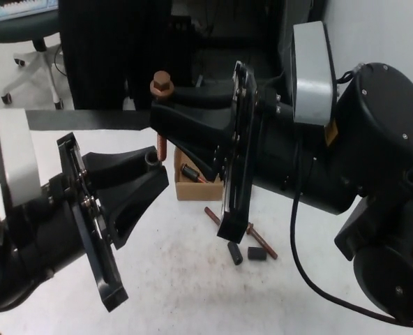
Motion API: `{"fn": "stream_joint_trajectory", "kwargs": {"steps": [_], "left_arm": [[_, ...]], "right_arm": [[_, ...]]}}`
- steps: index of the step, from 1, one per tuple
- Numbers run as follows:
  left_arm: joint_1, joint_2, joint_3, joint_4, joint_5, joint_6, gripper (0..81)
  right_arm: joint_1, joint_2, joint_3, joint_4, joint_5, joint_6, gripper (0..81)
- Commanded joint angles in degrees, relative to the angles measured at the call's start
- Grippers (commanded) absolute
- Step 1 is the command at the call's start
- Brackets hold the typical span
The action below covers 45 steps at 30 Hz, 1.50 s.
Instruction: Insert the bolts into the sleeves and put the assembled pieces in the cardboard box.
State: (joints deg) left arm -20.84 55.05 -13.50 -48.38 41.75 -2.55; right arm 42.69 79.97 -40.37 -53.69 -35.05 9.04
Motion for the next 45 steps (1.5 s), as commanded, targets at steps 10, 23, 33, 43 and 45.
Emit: {"fn": "stream_joint_trajectory", "kwargs": {"steps": [10,23,33,43,45], "left_arm": [[-0.17,-0.38,-0.63,-0.29,1.0,0.0,0.3],[-0.17,-0.38,-0.63,-0.29,1.0,0.0,0.3],[-0.17,-0.38,-0.63,-0.29,1.0,0.0,0.3],[-0.17,-0.38,-0.63,-0.51,1.34,0.0,0.3],[-0.17,-0.38,-0.63,-0.74,2.09,0.0,0.3]], "right_arm": [[0.07,-0.01,0.12,0.47,0.46,0.21,0.8],[0.18,-0.01,0.12,0.97,0.46,-0.05,0.8],[1.41,-0.01,0.12,1.66,0.85,-1.25,0.8],[1.41,-0.01,0.12,2.47,2.09,-2.9,0.8],[1.41,-0.01,0.12,2.47,2.09,-3.28,0.8]]}}
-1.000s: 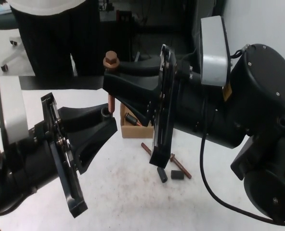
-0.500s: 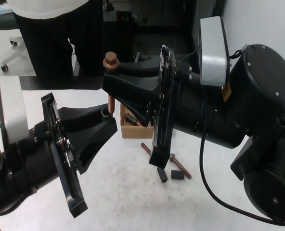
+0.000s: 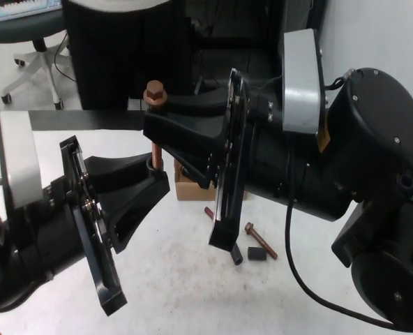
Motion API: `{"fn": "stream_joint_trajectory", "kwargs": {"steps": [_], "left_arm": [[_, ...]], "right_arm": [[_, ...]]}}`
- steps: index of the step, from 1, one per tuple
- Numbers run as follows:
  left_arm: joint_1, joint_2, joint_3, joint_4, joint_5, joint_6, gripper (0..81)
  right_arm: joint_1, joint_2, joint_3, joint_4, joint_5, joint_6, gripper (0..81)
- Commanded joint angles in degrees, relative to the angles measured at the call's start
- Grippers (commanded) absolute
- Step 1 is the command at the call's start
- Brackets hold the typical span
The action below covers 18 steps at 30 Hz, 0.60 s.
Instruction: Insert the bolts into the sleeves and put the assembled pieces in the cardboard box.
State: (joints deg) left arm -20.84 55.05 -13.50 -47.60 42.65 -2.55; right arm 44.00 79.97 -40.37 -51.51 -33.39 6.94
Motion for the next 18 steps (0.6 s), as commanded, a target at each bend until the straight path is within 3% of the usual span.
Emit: {"fn": "stream_joint_trajectory", "kwargs": {"steps": [1,18], "left_arm": [[-0.17,-0.38,-0.63,-1.51,1.17,0.0,0.3],[-0.17,-0.51,-0.63,-2.38,0.66,0.0,0.3]], "right_arm": [[0.11,-0.01,0.12,0.3,0.43,-1.19,0.8],[0.11,4.86,0.12,0.3,0.1,-0.23,0.8]]}}
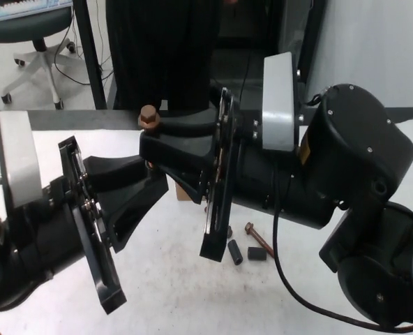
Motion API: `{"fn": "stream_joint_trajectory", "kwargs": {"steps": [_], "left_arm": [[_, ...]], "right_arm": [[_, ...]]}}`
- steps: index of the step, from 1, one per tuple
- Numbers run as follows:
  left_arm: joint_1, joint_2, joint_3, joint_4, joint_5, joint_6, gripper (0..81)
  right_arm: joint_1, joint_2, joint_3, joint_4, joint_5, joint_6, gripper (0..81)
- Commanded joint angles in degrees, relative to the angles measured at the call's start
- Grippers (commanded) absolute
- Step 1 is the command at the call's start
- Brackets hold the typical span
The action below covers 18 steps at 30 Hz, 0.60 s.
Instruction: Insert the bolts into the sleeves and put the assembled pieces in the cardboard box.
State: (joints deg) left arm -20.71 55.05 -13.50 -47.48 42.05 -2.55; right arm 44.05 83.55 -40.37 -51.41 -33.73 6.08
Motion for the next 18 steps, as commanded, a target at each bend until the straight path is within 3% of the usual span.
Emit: {"fn": "stream_joint_trajectory", "kwargs": {"steps": [1,6,8,13,15,18], "left_arm": [[-0.3,-0.51,-0.63,-2.73,0.71,0.0,0.3],[-0.3,-0.51,-0.63,-2.93,0.14,0.0,0.3],[-0.3,-0.51,-0.63,-2.93,0.14,0.0,0.3],[-0.3,-0.51,-0.63,-2.93,0.14,0.0,0.3],[-0.3,-0.51,-0.63,-2.93,0.14,0.0,0.3],[-0.3,-0.51,-0.63,-2.93,0.14,0.0,0.3]], "right_arm": [[0.06,1.28,0.12,0.2,0.44,0.8,0.8],[0.06,1.28,0.12,-2.26,0.33,0.8,3.3],[0.06,1.28,0.12,-3.62,0.23,0.8,11.4],[-0.05,1.28,0.12,-3.86,0.42,4.92,47.6],[-0.05,1.28,0.12,-3.81,0.65,6.35,52.1],[-0.05,1.28,0.12,-3.81,0.84,6.34,52.1]]}}
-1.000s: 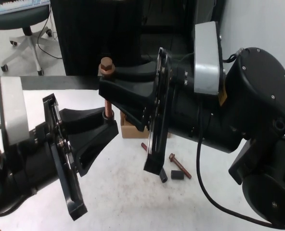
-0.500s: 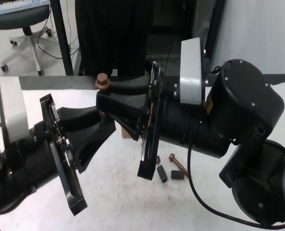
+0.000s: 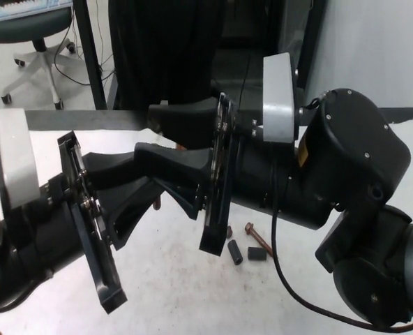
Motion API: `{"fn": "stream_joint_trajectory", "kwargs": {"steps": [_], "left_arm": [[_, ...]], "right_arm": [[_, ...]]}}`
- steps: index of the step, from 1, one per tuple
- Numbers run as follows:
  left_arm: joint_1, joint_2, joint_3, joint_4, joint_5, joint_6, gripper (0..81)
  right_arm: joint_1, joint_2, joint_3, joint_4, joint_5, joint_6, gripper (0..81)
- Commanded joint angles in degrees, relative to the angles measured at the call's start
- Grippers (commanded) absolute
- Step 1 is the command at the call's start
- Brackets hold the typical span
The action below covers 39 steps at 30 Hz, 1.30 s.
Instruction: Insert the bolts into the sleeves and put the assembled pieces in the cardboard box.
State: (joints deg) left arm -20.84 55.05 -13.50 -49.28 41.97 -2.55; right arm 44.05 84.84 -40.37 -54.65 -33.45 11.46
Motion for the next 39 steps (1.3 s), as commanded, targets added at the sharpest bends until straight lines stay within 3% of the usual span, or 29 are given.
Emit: {"fn": "stream_joint_trajectory", "kwargs": {"steps": [1,6,8,11,14,15,20,24,27,31,34,37,39], "left_arm": [[-0.18,-0.51,-0.63,-1.14,0.22,0.0,0.3],[-0.18,-0.51,-0.63,-1.14,0.22,0.0,0.3],[-0.18,-0.51,-0.63,-1.02,0.13,0.0,0.3],[-0.18,-0.51,-0.63,-0.57,0.1,0.0,0.3],[-0.18,-0.51,-0.74,-0.58,-3.12,0.0,0.3],[-0.18,-0.51,-0.85,-0.13,-4.53,0.0,0.3],[-0.18,0.29,-7.4,18.66,-7.29,-0.96,0.3],[-0.18,5.32,-20.13,39.38,-10.42,1.13,0.3],[-0.18,12.53,-30.69,50.78,-11.91,3.06,0.3],[-0.52,25.28,-44.5,62.13,-11.9,3.04,0.3],[-1.52,33.2,-53.19,66.85,-11.9,3.36,0.3],[-3.45,39.82,-59.18,68.44,-13.54,6.08,0.3],[-4.71,44.14,-62.68,69.5,-15.89,6.09,0.3]], "right_arm": [[-0.19,-0.02,0.12,-0.79,0.57,0.96,52.1],[-1.51,-0.14,0.12,-5.96,0.55,0.96,51.7],[-2.65,-0.14,0.12,-9.71,2.26,2.18,47.9],[-4.94,-0.14,0.12,-15.6,6.54,4.62,33.1],[-8.02,-0.14,0.12,-18.59,7.66,5.05,3.4],[-9.03,-0.14,0.12,-19.14,7.91,6.36,0.3],[-13.41,-0.22,0.12,-19.33,7.18,18.75,0.8],[-16.26,-1.53,0.12,-17.23,2.15,20.45,0.8],[-17.84,-4.24,0.12,-4.79,-1.64,18.21,0.8],[-19.09,-9.82,0.12,27.57,0.64,3.92,0.8],[-19.29,-14.1,0.12,52.54,13.8,-7.66,0.8],[-19.61,-17.15,0.12,70.46,29.2,-8.89,0.8],[-20.11,-18.71,0.12,78.4,32.13,-9.93,0.8]]}}
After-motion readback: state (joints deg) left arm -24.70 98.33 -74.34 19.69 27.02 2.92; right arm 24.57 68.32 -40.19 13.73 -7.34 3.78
